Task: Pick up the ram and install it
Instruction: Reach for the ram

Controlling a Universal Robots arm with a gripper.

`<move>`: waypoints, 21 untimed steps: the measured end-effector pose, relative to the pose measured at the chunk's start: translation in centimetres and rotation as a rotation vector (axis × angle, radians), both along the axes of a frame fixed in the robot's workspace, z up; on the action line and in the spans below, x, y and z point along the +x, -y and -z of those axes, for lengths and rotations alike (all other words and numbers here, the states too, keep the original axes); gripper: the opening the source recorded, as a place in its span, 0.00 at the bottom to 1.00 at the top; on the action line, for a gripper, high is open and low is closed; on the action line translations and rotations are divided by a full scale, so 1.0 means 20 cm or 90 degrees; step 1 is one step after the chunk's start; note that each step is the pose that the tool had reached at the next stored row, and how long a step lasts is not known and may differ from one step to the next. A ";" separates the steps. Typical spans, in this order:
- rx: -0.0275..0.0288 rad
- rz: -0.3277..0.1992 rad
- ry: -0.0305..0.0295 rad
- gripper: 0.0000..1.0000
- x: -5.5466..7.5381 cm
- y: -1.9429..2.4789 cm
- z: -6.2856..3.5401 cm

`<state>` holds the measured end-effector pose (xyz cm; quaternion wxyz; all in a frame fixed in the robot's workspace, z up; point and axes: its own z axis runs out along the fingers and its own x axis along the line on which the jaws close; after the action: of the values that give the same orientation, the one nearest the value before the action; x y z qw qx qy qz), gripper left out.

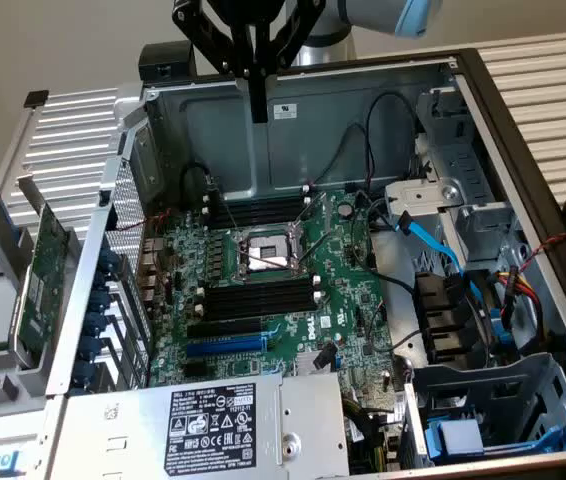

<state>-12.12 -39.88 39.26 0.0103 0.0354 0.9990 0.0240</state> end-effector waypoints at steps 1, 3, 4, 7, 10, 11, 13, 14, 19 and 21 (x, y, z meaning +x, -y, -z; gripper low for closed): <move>0.0000 0.000 0.0000 0.10 0.00 0.000 0.000; 0.0000 0.000 0.0000 0.10 0.00 0.000 0.000; 0.0000 0.000 0.0000 0.10 0.00 0.000 0.000; 0.0000 0.000 0.0000 0.10 0.00 0.000 0.000; 0.0000 0.000 0.0000 0.10 0.00 0.000 0.000; 0.0000 0.000 0.0000 0.10 0.00 0.000 0.000; 0.0000 0.000 0.0000 0.10 0.00 0.000 0.000; 0.0000 0.000 0.0000 0.10 0.00 0.000 0.000; 0.0000 0.000 0.0000 0.10 -0.06 0.000 0.000; 0.0000 0.000 0.0001 0.10 -0.09 0.001 0.000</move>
<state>-13.91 -39.91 39.26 0.0104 0.0354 0.9990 0.0241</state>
